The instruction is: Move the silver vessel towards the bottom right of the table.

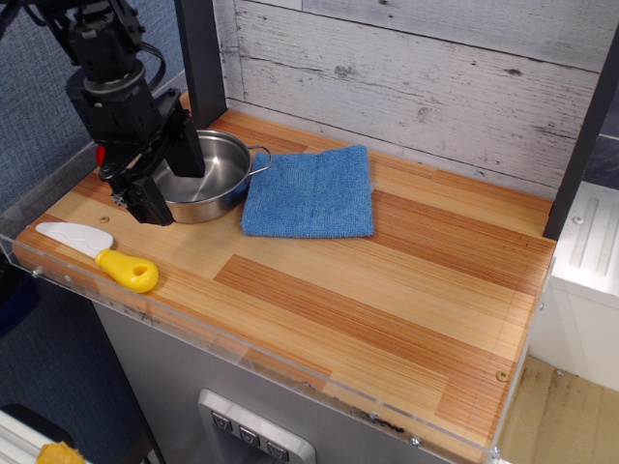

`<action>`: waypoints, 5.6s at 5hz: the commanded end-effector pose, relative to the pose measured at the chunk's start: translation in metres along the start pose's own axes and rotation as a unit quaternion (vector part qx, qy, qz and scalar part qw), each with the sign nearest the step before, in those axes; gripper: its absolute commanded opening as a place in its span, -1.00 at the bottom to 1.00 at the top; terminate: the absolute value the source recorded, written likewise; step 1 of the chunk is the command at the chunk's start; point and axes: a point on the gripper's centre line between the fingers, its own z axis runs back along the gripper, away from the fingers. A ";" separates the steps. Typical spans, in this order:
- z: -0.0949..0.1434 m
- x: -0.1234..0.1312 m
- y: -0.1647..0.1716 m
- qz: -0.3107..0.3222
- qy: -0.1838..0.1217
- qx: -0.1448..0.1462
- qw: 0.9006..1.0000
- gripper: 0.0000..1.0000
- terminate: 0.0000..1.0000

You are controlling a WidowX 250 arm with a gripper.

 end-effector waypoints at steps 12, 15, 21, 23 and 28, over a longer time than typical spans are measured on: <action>0.100 -0.058 -0.018 -0.420 -0.075 -0.109 0.898 -1.00 -1.00; 0.088 -0.116 0.019 -0.637 -0.072 -0.117 0.759 -1.00 -1.00; -0.001 -0.160 0.022 -0.754 -0.032 -0.076 0.651 -1.00 -1.00; -0.030 -0.164 0.015 -0.751 0.004 -0.070 0.656 -1.00 -1.00; -0.005 -0.148 0.011 -0.742 -0.008 -0.064 0.667 1.00 -1.00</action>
